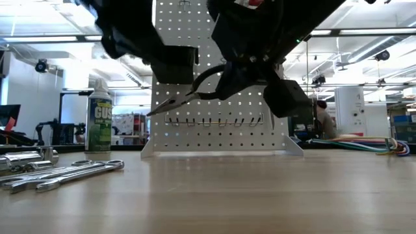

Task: Hang tools onto peg board
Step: Hang the black pliers on the pegboard

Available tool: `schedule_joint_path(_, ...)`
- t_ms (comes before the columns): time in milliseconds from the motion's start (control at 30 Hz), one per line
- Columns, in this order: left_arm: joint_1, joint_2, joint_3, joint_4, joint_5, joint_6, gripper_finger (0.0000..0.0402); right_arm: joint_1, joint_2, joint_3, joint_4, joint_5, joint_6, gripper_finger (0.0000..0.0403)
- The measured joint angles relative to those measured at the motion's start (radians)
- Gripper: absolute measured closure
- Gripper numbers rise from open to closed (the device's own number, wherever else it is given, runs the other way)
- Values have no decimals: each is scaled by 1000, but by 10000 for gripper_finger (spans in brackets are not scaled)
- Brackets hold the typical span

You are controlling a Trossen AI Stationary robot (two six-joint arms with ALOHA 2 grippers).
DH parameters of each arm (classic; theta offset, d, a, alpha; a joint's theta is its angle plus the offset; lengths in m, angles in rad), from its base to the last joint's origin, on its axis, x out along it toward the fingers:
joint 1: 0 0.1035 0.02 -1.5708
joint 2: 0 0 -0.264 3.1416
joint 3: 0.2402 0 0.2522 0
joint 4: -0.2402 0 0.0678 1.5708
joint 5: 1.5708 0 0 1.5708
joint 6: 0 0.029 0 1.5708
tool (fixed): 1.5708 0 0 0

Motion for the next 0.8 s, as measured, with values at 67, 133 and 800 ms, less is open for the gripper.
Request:
schedule_joint_path(67, 3, 12, -7, -8, 4, 1, 335, 5, 0, 0, 0, -3, -11, 403)
schedule_joint_path(133, 7, 11, -10, -3, 2, 0, 305, 9, 0, 0, 1, -4, -19, 403)
schedule_joint_path(800, 76, 10, -222, 349, 130, 71, 245, 38, 0, 0, 27, 17, -100, 403)
